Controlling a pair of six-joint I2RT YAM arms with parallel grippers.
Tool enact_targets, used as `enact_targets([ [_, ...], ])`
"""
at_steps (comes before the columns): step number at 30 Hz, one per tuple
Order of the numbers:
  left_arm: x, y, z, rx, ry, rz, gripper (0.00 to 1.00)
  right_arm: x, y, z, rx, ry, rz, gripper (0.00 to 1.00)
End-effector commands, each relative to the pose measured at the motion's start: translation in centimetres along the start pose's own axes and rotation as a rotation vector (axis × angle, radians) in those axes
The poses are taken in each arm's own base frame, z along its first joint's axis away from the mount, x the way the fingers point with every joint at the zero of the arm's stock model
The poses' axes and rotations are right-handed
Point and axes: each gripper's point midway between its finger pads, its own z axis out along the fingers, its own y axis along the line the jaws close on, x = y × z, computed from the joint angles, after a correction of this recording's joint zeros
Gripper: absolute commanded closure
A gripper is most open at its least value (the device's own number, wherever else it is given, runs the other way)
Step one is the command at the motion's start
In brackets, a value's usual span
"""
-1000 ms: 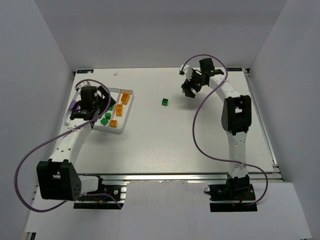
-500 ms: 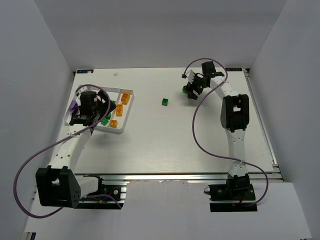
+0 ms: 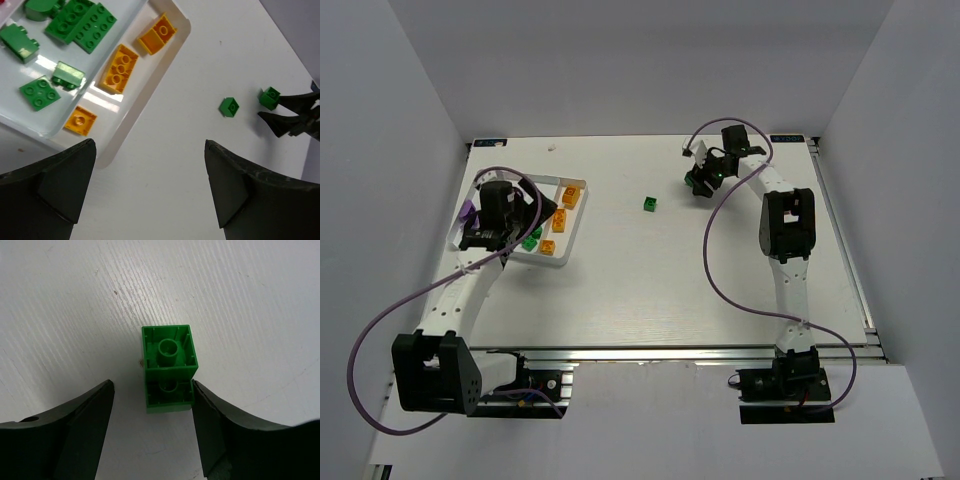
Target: Sort the legos into containers by color
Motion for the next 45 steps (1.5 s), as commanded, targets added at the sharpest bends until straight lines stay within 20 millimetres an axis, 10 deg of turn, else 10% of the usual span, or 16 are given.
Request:
enact_targets([
  [1, 0.0, -2.7, -0.1, 0.137, 0.015, -0.019, 0.02, 0.0, -0.3, 0.4, -0.016, -0.028, -0.002, 0.33],
  [15, 7.0, -14.1, 2.4, 0.423, 0.189, 0.104, 0.02, -1.9, 3.0, -3.4, -0.113, -0.127, -0.038, 0.92],
  [19, 9.3, -16.4, 3.4, 0.468, 0.232, 0.172, 0.02, -4.7, 6.0, -6.5, -0.208, -0.236, 0.004, 0.96],
  [30, 7.5, -21.5, -0.4, 0.753, 0.143, 0.259, 0.02, -13.2, 16.7, -15.6, -0.669, -0.584, 0.283, 1.0],
  [45, 8.5, -24.2, -6.2, 1.062, 0.142, 0.234, 0.02, -19.0, 23.0, -17.9, -0.904, -0.674, 0.356, 1.0],
])
